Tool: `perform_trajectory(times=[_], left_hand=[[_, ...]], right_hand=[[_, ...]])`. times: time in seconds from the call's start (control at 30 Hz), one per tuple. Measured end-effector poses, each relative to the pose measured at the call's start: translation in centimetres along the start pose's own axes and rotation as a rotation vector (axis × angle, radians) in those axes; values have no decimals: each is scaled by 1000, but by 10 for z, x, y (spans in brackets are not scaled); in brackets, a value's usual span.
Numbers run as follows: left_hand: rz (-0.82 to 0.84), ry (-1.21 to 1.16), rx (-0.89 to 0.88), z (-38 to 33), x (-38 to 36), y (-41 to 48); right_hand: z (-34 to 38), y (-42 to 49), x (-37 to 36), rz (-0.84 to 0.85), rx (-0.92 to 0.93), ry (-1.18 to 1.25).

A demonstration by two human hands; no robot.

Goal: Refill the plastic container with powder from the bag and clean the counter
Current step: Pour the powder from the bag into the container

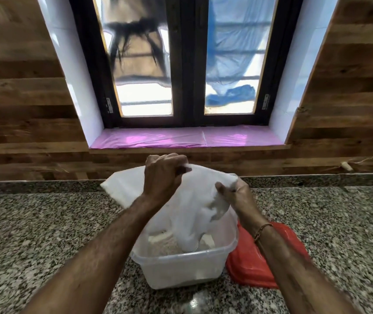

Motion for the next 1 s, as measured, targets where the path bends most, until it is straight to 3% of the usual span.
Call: perform_trajectory(times=[0.03, 0.17, 0.33, 0.47, 0.63, 0.7, 0.8, 0.87, 1.0], left_hand=[[-34, -17, 55, 2, 0, 5], [-25, 30, 229, 14, -2, 10], [-3, 51, 333, 13, -9, 1], [11, -20, 304, 6, -13, -7], [66, -70, 331, 7, -12, -11], [75, -59, 351, 13, -6, -10], [156, -57, 382, 16, -4, -6], [206, -81, 391, 18, -4, -5], [208, -41, 361, 23, 2, -2]], right_hand=[[-2, -1, 0, -8, -7, -23], [-10, -18, -4, -199, 46, -516], [-10, -33, -37, -92, -43, -673], [5, -29, -48, -139, -48, -607], [-6, -23, -35, -355, -84, -601], [-10, -21, -30, -299, -44, -510], [-6, -16, -26, -148, -24, -189], [2, -10, -20, -139, -38, -84], [6, -2, -9, -172, -33, -161]])
Point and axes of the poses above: each hand's wrist, its own y-axis towards the middle knuckle, its own x-axis out of the back of the hand, z = x × y, the point moved 6 cm from there along y, towards the middle knuckle, and after that the axes turned 5 degrees about -y, right-handed, at the moved point
